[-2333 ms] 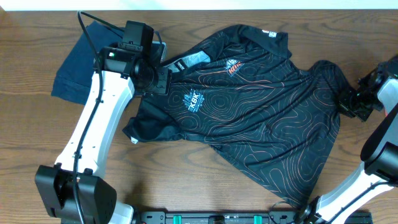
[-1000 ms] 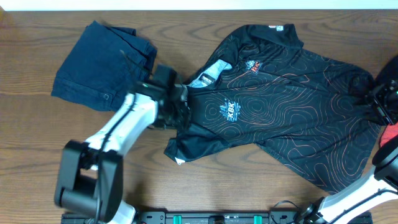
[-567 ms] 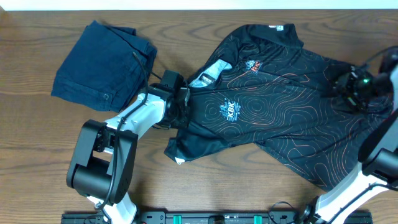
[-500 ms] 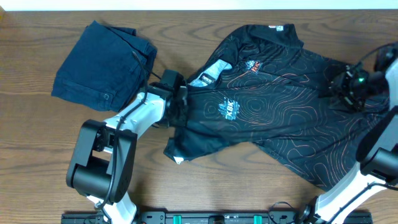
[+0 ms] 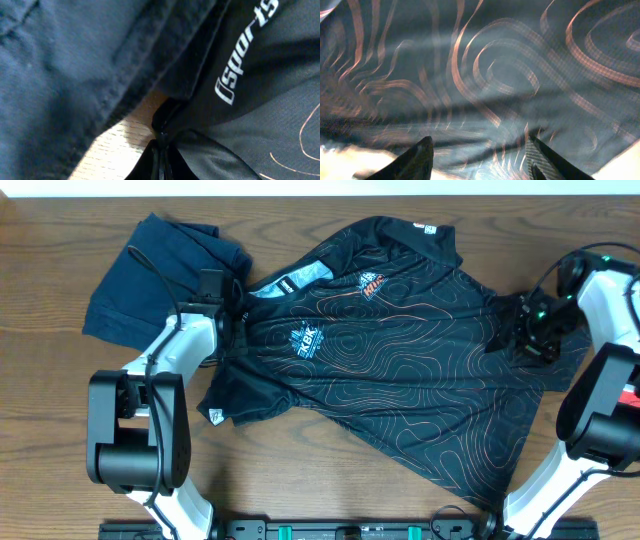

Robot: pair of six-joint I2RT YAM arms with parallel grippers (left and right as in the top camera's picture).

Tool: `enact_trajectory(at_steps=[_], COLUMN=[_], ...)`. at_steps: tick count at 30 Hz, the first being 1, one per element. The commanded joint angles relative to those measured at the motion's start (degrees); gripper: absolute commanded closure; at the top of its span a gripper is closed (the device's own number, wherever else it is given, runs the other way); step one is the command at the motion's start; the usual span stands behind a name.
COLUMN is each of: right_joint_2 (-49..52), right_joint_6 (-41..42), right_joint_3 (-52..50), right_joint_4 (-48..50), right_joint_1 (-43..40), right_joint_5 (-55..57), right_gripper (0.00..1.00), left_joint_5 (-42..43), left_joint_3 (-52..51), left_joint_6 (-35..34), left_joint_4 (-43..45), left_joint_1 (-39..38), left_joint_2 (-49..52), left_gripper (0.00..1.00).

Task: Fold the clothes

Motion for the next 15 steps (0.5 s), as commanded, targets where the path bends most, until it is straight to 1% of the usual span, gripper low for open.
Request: enact_trajectory(at_steps=[1,2,3,6,7,8,11,12,13,14,15], right_joint_2=[-1.2,-1.2,-1.2,-1.1,-1.0,-1.0,-0.8,-0.6,-0.2,0.5,1.3], right_joint_6=[4.1,5.6,7.1,12.1,14.3,16.2,21.3,23.7,25.1,26.8,27.6], right_joint_3=[-3.5,-4.5,-5.4,-8.6,-9.9,-11.1,-15.1,-16.3,-16.8,-17.2,-17.3], right_joint_4=[6.8,9.9,12.5,21.2,24.7,27.9,37.9,41.1,42.7,44.6,46.0], right_joint_1=[-0.5,-0.8,-0.9,-0.9,-0.8,-0.7,-0.2,0.0,0.2,0.5,0.8], right_joint_5=[4.2,4.2,4.2,4.3,4.2,4.3,4.5,4.9,5.2,5.5,5.9], right_gripper=[0.44,0.48,0.54,0.8,0.87,0.92,0.97,0.98,0.99,0.99,0.99], left_joint_5=[-1.4,-1.4,-1.4,1.1,3.0,5.1,11.7,13.3,14.1,15.1,15.8], left_joint_3=[0.8,0.8,0.8,0.8,0.8,0.8,1.0,1.0,1.1,1.1,1.1], left_joint_6=[-0.7,-0.7,-0.7,0.0,0.2,0.4,0.4,0.3,0.4,0.3,0.3], left_joint_4=[-0.9,-1.5,-2.1,-4.0,-4.5,-5.0,-6.6,-7.2,-7.7,-8.5,-9.3], left_joint_1=[-0.1,-0.1,-0.1,-0.1,-0.1,-0.1,-0.1,-0.1,-0.1,-0.1,-0.1], left_joint_2=[0.6,0.6,0.6,0.0,-0.5,-1.2,-5.0,-6.8,-8.1,-10.2,-12.0], left_gripper=[0.87,0.79,0.76,0.61,0.56,0.53,0.42,0.33,0.31,0.26,0.25])
